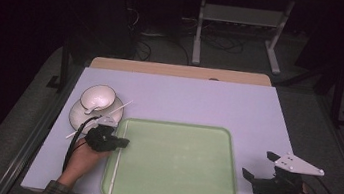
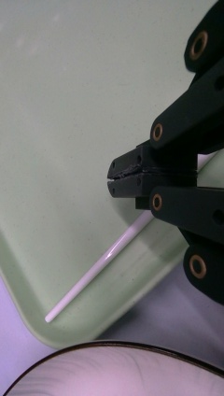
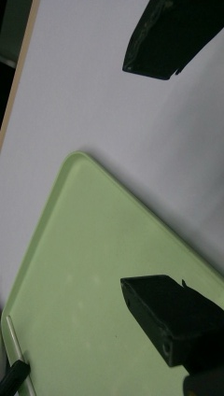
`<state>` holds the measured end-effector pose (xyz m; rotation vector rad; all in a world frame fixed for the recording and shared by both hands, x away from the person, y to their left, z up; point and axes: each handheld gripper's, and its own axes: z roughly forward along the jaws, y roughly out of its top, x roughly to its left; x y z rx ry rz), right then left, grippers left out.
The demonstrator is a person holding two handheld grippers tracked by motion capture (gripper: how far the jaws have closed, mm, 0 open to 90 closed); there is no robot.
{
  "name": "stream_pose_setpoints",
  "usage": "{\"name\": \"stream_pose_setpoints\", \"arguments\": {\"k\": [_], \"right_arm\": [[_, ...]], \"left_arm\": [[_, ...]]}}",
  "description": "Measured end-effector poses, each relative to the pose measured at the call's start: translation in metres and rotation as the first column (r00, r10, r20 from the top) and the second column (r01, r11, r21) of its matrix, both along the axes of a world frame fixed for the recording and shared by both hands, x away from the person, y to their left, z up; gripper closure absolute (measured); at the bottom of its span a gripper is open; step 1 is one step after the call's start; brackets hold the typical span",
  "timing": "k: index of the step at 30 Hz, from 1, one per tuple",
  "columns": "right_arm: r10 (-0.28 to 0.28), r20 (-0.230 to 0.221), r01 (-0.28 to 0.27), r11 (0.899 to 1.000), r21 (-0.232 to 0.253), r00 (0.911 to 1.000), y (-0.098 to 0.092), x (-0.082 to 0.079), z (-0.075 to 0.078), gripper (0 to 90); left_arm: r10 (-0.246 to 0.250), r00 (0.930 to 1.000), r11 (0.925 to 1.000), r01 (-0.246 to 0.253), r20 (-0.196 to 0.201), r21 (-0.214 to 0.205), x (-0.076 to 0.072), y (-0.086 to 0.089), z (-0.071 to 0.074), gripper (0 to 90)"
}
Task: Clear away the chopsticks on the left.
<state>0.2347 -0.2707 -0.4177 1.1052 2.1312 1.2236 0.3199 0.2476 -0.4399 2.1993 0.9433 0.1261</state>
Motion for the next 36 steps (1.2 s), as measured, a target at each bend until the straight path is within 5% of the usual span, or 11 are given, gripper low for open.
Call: {"name": "stream_pose_setpoints", "arguments": {"k": [9,14,23,36], "right_arm": [[-0.006,0.007,0.006,1.0,0.001,1.0,-0.002,0.0,0.001,0.0],[-0.011,0.01,0.011,1.0,0.003,0.9999,-0.003,0.0,0.002,0.0],[-0.005,0.003,0.005,1.0,0.004,1.0,-0.002,0.0,0.001,0.0],[-0.003,0.007,0.003,1.0,0.007,1.0,-0.002,0.0,0.002,0.0]], "left_arm": [[-0.03,0.9993,0.9995,0.03,0.025,-0.005,-0.001,-0.002,0.013,78.3],[-0.036,0.9982,0.9992,0.036,0.048,0.016,-0.002,-0.002,0.022,61.1],[-0.029,0.9991,0.9995,0.029,0.031,0.012,0.0,0.012,0.032,30.6],[0.037,0.9981,0.9993,-0.036,0.05,-0.01,-0.002,0.047,0.048,28.6]]}}
